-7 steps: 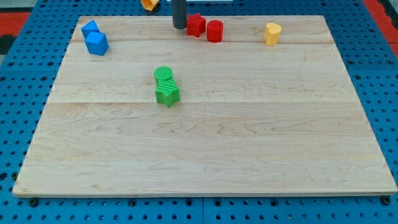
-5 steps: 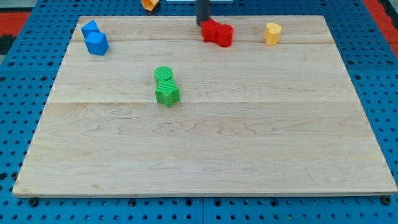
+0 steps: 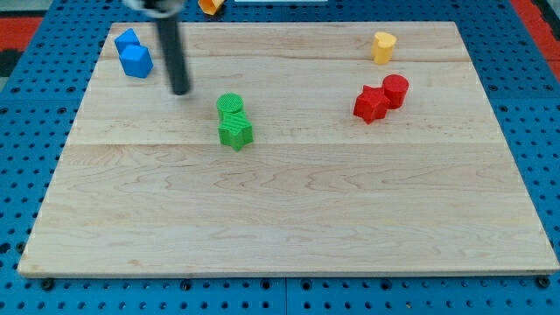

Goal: Slide the blue cube right a bit

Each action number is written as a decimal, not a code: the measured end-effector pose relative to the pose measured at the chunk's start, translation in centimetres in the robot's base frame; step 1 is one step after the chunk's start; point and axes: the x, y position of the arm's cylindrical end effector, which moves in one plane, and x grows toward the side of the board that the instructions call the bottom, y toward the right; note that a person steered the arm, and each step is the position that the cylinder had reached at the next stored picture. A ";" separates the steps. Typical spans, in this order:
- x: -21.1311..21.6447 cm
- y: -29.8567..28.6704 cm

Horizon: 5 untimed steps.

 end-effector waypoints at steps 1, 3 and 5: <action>-1.7 -9.1; -4.9 0.8; -7.0 4.3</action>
